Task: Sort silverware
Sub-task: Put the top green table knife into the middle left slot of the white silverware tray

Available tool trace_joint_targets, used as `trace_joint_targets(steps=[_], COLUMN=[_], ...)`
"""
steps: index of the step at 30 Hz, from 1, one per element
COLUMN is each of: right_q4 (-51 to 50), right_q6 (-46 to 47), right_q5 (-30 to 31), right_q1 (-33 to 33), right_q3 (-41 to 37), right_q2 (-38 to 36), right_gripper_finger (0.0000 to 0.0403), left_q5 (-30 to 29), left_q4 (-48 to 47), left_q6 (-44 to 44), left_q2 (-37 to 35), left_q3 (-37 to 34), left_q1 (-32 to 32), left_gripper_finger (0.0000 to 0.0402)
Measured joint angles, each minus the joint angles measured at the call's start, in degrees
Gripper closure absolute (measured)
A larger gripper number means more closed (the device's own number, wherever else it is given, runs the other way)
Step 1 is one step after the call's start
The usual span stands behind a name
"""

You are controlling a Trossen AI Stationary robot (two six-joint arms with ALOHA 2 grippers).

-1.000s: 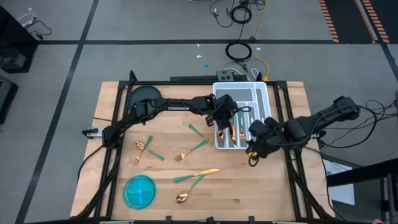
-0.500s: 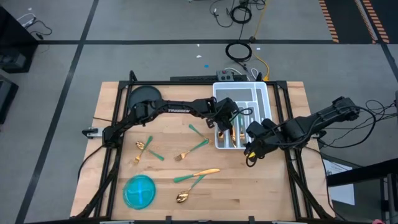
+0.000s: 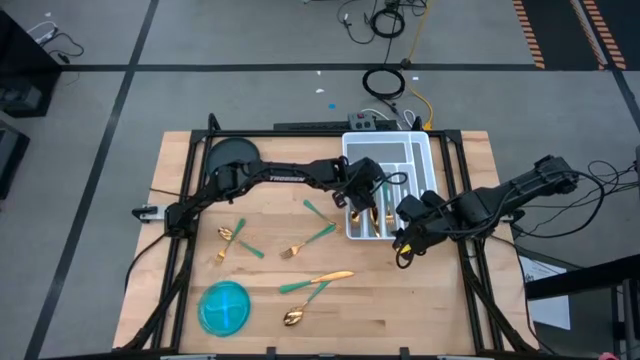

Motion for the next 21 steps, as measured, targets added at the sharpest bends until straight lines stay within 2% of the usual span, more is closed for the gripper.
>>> trace_joint_targets(steps=[8,13,19,21], right_q4=[1.05,3.16,3.63,3.55], right_q6=[-5.01,-4.18,-3.51,-2.89], right_q5=[1.92,1.73,1.25,0.78], right_q1=[-2.89,-2.93,-2.55,-2.32], right_q3=[-0.07,-0.07,-0.04,-0.04], right_q2=[2.80,2.20,1.82,1.80], right_gripper_finger=[0.0154,0.0154,0.0154,0.0154], left_q5=[-3.54,-3.91,1.97,2.21], left_q4=[4.67,9.33,6.88,4.00], left_q6=[0.36,-4.43,-6.11,-5.85], left_q2=[-0.22,-0.38,-0.44,-0.44], left_q3=[0.02,0.04,0.04,0.04], left_q1=[-0.15,-0.32,-0.36,-0.36], left_gripper_finger=[0.0344,0.0345,0.0346,0.0346])
